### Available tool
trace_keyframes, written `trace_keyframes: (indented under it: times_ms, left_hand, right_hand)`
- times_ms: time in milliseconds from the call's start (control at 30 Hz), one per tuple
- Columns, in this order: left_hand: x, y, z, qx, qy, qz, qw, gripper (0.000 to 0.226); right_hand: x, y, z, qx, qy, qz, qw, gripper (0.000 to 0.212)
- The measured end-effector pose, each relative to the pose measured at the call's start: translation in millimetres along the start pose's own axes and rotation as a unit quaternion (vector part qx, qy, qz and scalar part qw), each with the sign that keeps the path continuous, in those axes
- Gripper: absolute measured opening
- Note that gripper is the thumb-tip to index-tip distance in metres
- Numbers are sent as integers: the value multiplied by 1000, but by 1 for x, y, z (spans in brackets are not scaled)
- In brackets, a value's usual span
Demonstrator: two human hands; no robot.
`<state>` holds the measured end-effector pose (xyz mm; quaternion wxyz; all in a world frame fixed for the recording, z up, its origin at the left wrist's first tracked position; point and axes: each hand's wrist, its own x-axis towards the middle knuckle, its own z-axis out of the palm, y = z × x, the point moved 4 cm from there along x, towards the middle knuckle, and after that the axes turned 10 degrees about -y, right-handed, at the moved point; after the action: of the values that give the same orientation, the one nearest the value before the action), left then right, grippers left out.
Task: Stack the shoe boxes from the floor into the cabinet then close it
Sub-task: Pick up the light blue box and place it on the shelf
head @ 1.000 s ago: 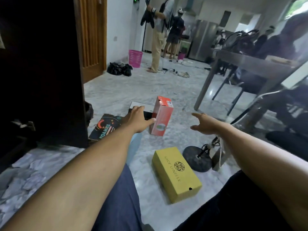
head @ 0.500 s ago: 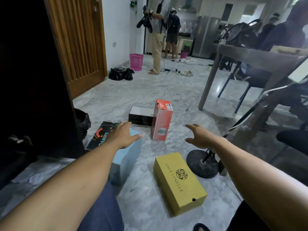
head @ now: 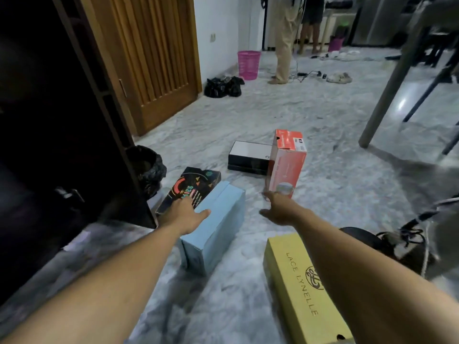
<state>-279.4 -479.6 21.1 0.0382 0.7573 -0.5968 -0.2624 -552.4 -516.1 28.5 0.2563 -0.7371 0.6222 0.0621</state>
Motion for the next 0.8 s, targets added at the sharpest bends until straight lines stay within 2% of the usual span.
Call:
trace_keyframes:
  times_ms: [100,200,300,367,467,533,667,800]
  left_hand:
    - [10,-7,30,-21,24,-48,998,73]
    - [14,-24,47,-76,37,-110,990,88]
    - [20,-46,66,-137,0,-172,976,102]
    - [23,-59,78,-180,-17,-194,964,103]
    - [31,-76,91,-302,-45,-195,932,82]
    - [35,-83,96,-354,-62,-177,916,65]
    - [36,-82,95,-368,-71,-145,916,57]
    - [40,-83,90,-367,-54,-134,919,51]
  right_hand:
    - [32,-4,12,8,-14,-7,1000,69]
    - [56,-12,18,50,-13,-16,999,70]
    - [78,-31,32,78,-36,-44,995,72]
    - [95,-38,41,103,-43,-49,993,77]
    - [122,-40,43,151,-10,-44,988,86]
    - [137,-38,46,143,6,-35,989,93]
    - [155,-32,51,123,-27,-34,991,121]
    - [164,-36,56,131,-44,-18,990,141]
